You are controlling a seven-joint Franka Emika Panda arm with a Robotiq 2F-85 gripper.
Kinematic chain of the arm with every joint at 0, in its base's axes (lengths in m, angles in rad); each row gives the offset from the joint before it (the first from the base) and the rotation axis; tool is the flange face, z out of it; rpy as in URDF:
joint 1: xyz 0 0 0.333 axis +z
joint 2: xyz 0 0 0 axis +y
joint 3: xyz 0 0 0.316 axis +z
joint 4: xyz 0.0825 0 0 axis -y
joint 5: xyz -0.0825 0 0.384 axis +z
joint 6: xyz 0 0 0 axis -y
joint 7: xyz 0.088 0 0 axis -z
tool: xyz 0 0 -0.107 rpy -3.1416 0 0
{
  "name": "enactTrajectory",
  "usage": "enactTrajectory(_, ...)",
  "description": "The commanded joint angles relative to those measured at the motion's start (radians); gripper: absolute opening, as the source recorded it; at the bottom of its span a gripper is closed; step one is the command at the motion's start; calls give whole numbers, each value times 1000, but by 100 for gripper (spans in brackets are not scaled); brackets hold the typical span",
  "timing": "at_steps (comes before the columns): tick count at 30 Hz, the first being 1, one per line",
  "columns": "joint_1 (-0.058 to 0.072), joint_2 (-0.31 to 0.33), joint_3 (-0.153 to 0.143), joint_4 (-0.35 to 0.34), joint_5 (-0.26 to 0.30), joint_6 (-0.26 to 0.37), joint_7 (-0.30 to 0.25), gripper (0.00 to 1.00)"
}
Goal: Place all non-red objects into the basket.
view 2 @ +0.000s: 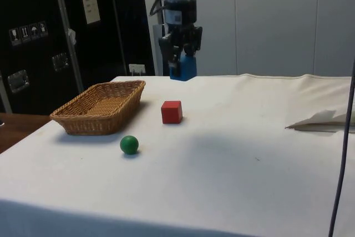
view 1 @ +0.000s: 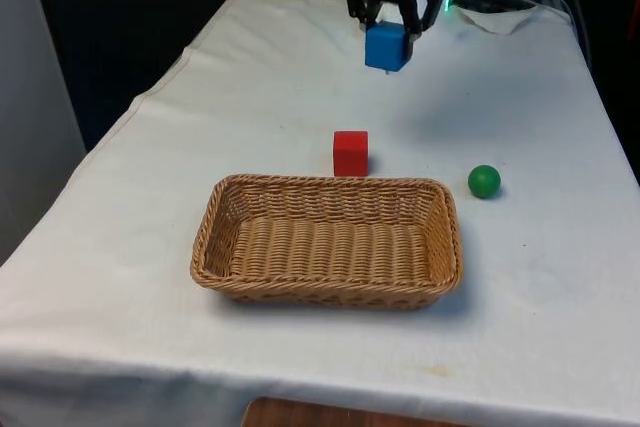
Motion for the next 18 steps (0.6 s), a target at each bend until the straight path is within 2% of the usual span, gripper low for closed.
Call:
enactTrajectory(1,4,12,5,15,5,-8,5,3)
enactTrajectory(4,0,23,12,25,0,0,10,3)
enactTrajectory(6,4,42,20,51,2,-14,20,3)
enactTrajectory(12,1,96,42,129,9,-31,29,3)
enactTrajectory(13,0,87,40,113,0,-17,31,3)
enactTrajectory(18,-1,141,46,197,22,-49,15,3)
